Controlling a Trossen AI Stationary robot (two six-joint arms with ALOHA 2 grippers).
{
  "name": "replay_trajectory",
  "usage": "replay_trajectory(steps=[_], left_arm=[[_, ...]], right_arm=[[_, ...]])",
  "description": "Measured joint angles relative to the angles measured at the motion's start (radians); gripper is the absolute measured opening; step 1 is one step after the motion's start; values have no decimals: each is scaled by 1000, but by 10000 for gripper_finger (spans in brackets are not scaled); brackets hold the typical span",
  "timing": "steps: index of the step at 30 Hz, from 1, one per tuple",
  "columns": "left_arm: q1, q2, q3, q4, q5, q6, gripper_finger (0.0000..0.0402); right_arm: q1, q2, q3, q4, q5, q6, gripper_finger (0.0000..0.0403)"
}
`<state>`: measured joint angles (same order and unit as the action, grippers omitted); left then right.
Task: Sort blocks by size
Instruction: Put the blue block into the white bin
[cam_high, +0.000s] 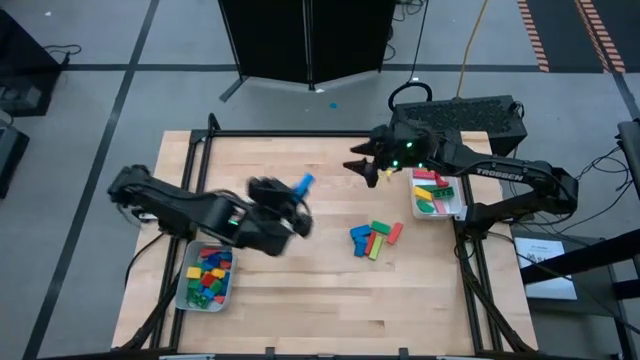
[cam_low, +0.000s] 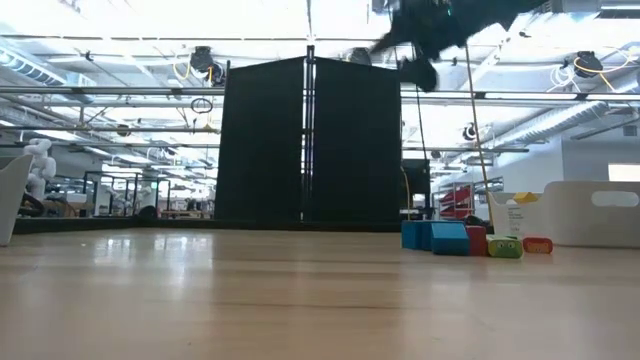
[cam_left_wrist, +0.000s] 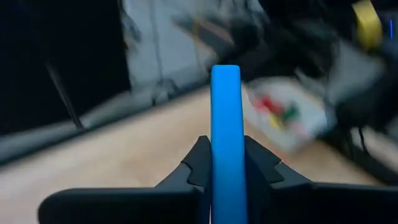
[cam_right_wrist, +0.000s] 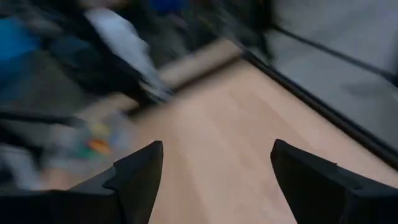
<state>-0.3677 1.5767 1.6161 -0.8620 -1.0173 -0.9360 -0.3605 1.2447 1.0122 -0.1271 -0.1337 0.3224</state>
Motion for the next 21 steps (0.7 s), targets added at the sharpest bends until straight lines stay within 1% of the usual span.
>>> replay_trajectory(steps=[2,4,6,7,8,10,13,15,16,18,19,20,21], left_arm=[[-7,-51,1,-5,-91,9,41],[-14,-84,3,2,-167,36,41],[-16,-93,2,37,-212,82,41],[-14,-96,2,58,-222,108,41],[-11,-97,1,87,-227,141,41],[-5,-100,1,179,-230,226,41],[3,-94,1,361,-205,416,41],[16,-91,1,508,-145,577,41],[28,-91,1,589,-82,662,41],[61,-93,2,731,96,807,41],[78,-93,2,777,183,861,41],[95,-93,2,799,246,898,41],[114,-93,2,803,281,918,41]], right_arm=[[-11,-11,0,139,-140,13,290],[-15,-14,0,333,-313,47,290],[-19,-15,0,540,-462,111,290],[-18,-15,0,648,-510,152,290],[-15,-13,0,752,-536,188,290],[-10,-13,1,923,-553,243,290],[-11,-12,1,1089,-551,304,290],[-11,-12,12,1132,-553,343,290],[-11,-12,22,1134,-554,353,290],[-11,-12,37,1119,-575,372,290],[-11,-12,43,1111,-585,379,290],[-11,-12,47,1106,-594,384,290],[-11,-12,50,1101,-601,391,290]])
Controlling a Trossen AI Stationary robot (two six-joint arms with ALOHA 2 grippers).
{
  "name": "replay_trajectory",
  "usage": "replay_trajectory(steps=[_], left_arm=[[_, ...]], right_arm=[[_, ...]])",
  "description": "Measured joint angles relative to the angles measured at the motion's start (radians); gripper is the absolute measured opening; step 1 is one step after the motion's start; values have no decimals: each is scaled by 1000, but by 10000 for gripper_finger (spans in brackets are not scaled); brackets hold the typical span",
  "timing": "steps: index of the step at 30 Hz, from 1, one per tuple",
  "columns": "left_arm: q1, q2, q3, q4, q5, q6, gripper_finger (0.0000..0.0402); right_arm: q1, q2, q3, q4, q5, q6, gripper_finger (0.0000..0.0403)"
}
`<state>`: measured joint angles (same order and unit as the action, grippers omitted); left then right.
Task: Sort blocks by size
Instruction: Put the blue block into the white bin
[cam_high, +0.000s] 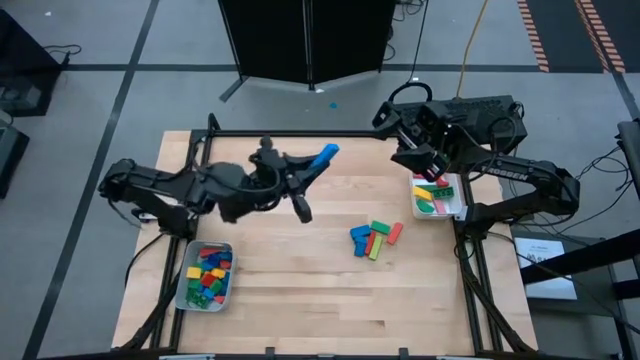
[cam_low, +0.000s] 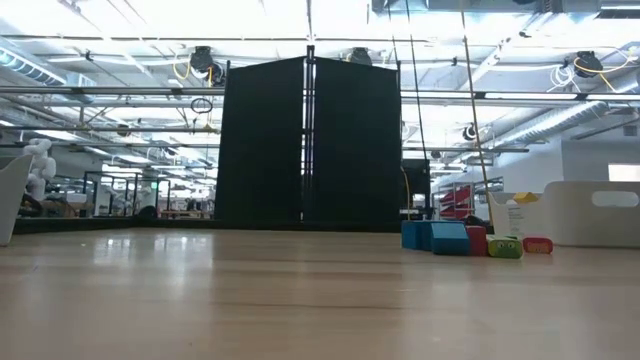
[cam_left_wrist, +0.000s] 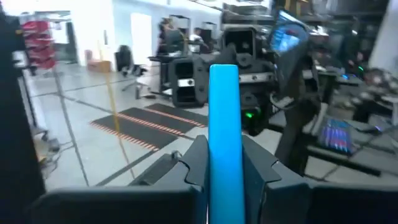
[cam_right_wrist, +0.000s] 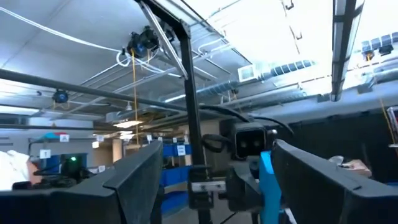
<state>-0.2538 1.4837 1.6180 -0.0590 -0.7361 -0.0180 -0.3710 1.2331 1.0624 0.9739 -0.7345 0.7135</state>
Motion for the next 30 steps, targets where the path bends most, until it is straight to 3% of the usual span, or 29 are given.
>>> replay_trajectory(steps=[2,7,13,20,30], left_arm=[[32,0,0,-6,61,25,41],[117,3,0,58,348,50,41],[174,17,-1,84,510,36,41],[202,27,-21,74,560,-4,41],[254,23,-25,59,631,-19,41]], right_arm=[[0,0,3,-1,-1,7,290],[1,0,3,-66,23,-26,290],[15,0,3,-260,152,-176,290],[40,0,3,-302,288,-363,290],[64,0,3,-339,297,-419,290]])
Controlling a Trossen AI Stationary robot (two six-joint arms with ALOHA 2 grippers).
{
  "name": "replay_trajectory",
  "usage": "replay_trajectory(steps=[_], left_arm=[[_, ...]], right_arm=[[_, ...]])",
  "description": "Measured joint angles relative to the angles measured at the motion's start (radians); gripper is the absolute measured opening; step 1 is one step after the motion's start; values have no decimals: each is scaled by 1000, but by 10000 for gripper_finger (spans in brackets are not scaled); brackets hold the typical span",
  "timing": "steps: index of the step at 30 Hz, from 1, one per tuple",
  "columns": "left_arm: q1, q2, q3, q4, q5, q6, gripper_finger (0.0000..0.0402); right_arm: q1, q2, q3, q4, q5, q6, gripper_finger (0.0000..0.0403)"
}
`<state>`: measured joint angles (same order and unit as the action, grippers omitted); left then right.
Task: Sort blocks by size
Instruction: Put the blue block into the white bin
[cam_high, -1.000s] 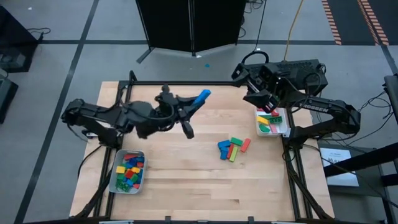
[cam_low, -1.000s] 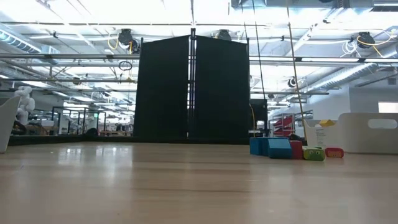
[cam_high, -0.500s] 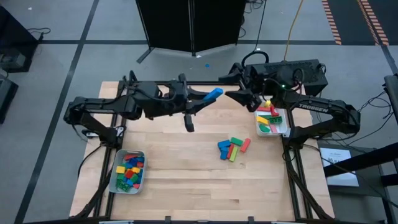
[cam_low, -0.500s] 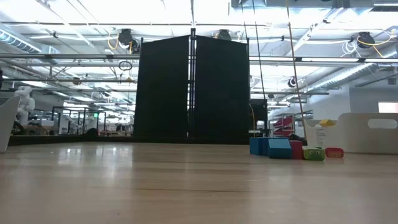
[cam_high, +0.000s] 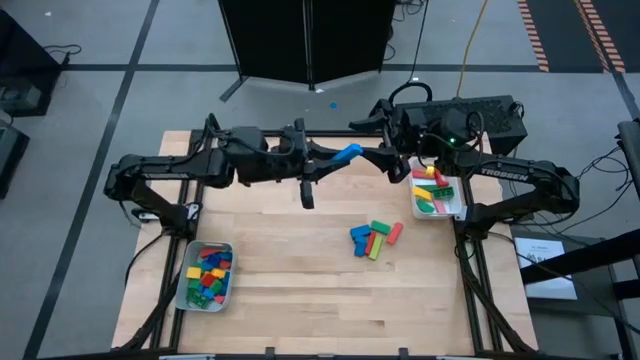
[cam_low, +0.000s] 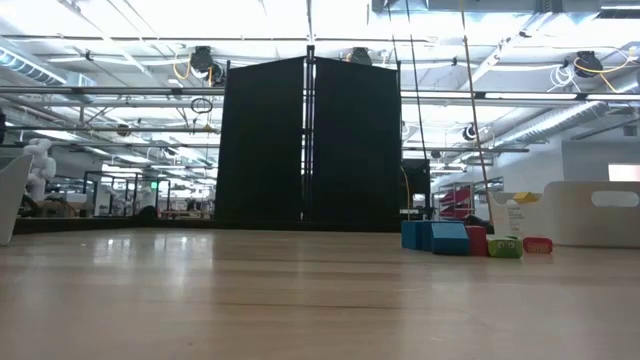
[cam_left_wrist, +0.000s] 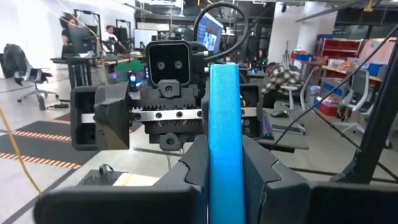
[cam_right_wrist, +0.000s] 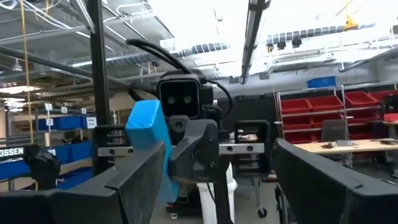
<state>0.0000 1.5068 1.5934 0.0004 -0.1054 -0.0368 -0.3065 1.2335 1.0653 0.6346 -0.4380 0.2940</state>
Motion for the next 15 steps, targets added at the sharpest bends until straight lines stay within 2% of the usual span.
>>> replay_trajectory(steps=[7,15], left_arm=[[43,-22,-1,-14,0,44,41],[48,-34,0,-47,19,-3,41]], right_arm=[[2,-3,0,-1,-19,5,290],[2,-9,0,20,-12,-1,290]])
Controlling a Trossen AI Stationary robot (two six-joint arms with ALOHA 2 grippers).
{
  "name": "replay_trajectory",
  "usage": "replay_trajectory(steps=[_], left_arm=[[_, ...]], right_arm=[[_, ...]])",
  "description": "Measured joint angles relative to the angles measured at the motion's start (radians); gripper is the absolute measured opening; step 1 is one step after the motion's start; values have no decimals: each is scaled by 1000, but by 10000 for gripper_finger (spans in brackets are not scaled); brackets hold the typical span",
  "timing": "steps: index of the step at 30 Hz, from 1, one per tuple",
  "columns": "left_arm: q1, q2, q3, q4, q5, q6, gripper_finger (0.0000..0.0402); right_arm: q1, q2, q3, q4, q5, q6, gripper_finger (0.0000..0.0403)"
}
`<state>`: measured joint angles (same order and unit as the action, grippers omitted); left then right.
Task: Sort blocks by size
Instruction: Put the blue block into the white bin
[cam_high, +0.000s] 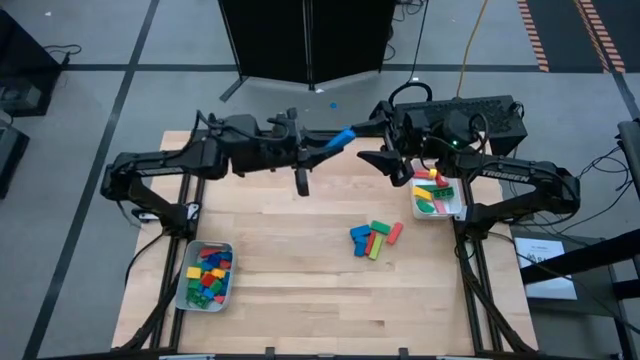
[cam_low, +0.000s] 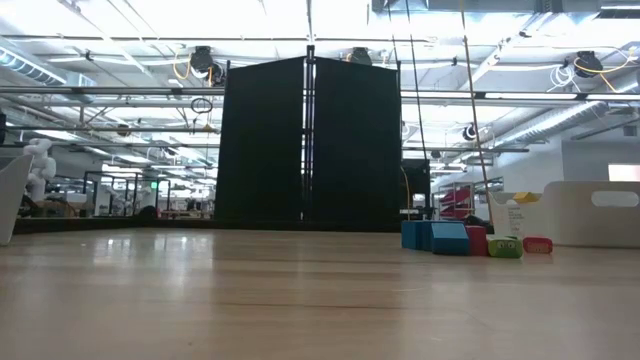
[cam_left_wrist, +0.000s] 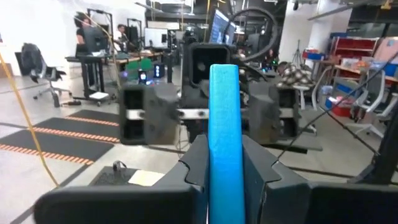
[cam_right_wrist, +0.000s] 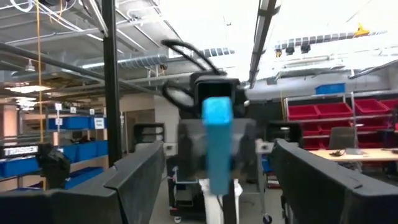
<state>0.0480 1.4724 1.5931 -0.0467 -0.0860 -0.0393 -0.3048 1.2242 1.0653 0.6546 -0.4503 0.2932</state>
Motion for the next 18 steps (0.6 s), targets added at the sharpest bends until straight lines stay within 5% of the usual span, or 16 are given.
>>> replay_trajectory(steps=[18], left_arm=[[4,69,0,79,8,-1,41]], right_arm=[[-1,0,0,7,34,-29,284]])
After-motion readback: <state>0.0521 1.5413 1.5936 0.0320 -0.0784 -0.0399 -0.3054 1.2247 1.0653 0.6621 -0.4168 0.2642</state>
